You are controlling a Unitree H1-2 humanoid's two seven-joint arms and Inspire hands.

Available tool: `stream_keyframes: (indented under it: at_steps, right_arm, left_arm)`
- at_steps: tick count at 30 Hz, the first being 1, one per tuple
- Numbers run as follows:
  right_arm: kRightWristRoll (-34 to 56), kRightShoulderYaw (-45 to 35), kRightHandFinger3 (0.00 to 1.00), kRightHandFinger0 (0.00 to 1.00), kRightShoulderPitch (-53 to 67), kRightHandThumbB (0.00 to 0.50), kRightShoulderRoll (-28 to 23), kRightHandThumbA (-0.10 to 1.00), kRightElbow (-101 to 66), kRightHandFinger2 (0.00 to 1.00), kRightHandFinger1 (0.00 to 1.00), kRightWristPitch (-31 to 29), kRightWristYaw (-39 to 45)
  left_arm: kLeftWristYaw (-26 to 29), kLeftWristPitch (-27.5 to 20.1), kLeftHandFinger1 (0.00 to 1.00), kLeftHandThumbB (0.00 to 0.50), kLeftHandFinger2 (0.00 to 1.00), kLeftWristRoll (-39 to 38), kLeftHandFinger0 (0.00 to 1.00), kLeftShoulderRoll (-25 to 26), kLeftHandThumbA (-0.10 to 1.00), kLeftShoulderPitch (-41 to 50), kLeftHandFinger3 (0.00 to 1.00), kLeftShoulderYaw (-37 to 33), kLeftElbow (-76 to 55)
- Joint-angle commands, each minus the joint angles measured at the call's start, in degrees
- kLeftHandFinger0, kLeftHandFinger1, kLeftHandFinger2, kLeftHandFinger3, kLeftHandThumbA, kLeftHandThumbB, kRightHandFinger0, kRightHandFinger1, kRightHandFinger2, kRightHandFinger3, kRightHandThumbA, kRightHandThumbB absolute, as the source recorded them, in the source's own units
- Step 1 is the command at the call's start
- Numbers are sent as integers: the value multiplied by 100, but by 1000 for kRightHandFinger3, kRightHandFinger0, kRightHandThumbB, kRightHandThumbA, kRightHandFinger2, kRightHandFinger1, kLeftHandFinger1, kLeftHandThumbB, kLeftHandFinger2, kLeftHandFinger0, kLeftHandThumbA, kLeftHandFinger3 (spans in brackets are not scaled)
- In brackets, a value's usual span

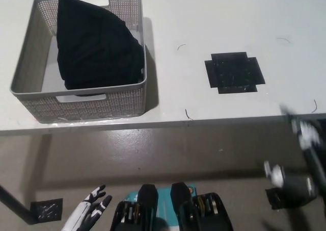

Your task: Use the right hand to pick up a t shirt on the right hand side and place it into a contianer on the left side

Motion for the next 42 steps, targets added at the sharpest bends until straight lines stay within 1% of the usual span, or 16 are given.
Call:
stream_keyframes:
  at_steps: [1,4,5,6,7,10,11,14,16,19,24,27,29,36,40,42]
  right_arm:
    - [-115,-376,1000,1000,1083,255,63,857,-95,1000,1000,-1420,-770]
    - [-40,-429,1000,1000,1334,251,152,858,161,1000,1000,-1614,-784]
    - [-63,-428,1000,1000,1410,248,172,866,226,1000,1000,-1643,-802]
    - [-95,-418,1000,1000,1527,221,216,783,503,1000,1000,-1758,-860]
    - [-76,-419,1000,1000,1589,221,246,758,598,1000,1000,-1760,-845]
    - [-9,-432,1000,1000,1643,219,390,759,907,1000,1000,-1783,-830]
    - [-153,-451,1000,1000,1619,200,442,731,1222,1000,1000,-1876,-994]
    - [-32,-557,1000,1000,1477,225,539,820,1722,1000,1000,-1918,-1027]
    - [59,-603,1000,1000,1323,229,637,808,1975,1000,1000,-1927,-1021]
    - [78,-671,1000,1000,1184,211,692,778,2177,1000,1000,-1896,-1025]
    - [-39,-701,1000,1000,945,218,754,783,2644,1000,1000,-2014,-1151]
    - [-269,-653,1000,1000,889,246,748,872,2694,1000,1000,-1982,-1238]
    - [-448,-573,1000,1000,834,240,762,867,2748,1000,1000,-1953,-1299]
    - [-633,-407,1000,1000,754,231,857,814,2679,1000,1000,-1859,-1314]
    - [-625,-371,1000,1000,666,225,919,778,2695,1000,1000,-1793,-1329]
    - [-689,-328,1000,1000,565,234,988,720,2821,1000,1000,-1777,-1379]
  left_arm:
    - [260,-492,820,402,976,-289,841,20,957,10,1000,206,20]
    - [313,-505,820,413,971,-235,839,-2,974,38,1000,205,-14]
    - [300,-472,835,394,982,-225,860,6,972,47,1000,201,-46]
    - [322,-556,836,402,986,-255,867,-1,978,9,1000,215,46]
    - [353,-577,828,403,980,-237,851,-9,978,5,1000,218,50]
    - [375,-655,822,390,975,-274,845,4,966,3,1000,269,13]
    - [355,-721,841,382,988,-278,867,21,966,-7,1000,261,75]
    - [399,-651,880,399,1000,-161,927,8,983,-10,1000,256,48]
    - [438,-696,882,412,1000,-167,944,33,991,-8,1000,298,53]
    - [425,-736,906,393,1000,-169,957,57,993,-39,1000,308,56]
    - [477,-785,899,389,996,-139,938,86,981,-155,1000,323,119]
    - [499,-801,905,407,1000,-125,920,84,988,-188,1000,319,113]
    - [466,-716,942,381,1000,-98,936,121,980,-174,1000,309,42]
    - [476,-741,913,376,1000,-136,913,139,975,-163,1000,343,-7]
    - [459,-719,892,382,992,-168,899,119,966,-207,1000,355,12]
    - [456,-680,905,413,993,-141,895,136,991,-205,1000,358,-20]
